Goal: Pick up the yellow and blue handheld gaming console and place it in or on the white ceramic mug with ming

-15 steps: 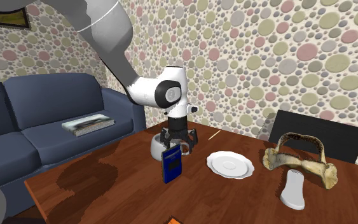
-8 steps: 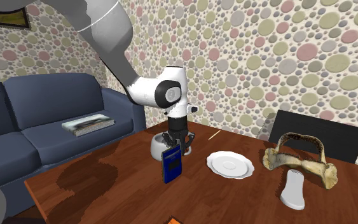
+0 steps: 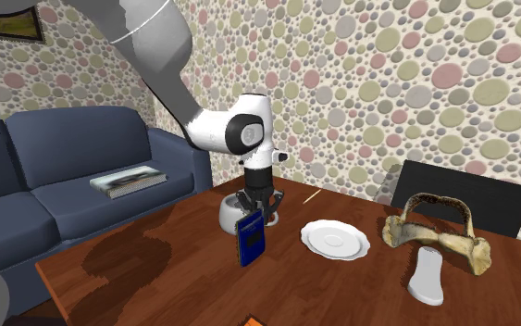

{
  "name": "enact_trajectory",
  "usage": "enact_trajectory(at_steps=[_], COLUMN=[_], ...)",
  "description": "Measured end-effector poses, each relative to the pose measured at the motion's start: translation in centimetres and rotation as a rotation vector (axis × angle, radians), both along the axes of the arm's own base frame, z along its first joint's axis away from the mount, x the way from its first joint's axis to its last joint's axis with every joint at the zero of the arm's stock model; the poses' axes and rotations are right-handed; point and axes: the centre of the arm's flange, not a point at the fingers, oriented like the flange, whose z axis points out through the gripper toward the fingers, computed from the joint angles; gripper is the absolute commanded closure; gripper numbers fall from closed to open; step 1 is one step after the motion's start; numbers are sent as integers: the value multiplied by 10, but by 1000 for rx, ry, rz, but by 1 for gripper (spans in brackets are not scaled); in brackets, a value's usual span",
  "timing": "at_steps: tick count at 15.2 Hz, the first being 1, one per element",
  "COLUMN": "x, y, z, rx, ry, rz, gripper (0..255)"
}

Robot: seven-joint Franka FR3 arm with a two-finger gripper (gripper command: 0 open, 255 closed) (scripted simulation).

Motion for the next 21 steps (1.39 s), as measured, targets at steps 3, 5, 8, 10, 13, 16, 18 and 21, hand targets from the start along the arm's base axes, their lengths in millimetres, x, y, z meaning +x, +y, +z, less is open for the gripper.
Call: enact_trajectory(at_steps=[3,5,8,10,13,16,18,21], x=[0,0,1,1,0,-1,0,1], y=[0,-1,0,0,1,0,-1,-1], z=[15,25,41,50,67,82,94,109], rx=[0,0,0,0,0,0,0,0], ry=[0,0,0,0,0,0,0,0], rz=[0,0,0,0,0,0,0,0], gripper=[255,255,255,255,255,255,255,255])
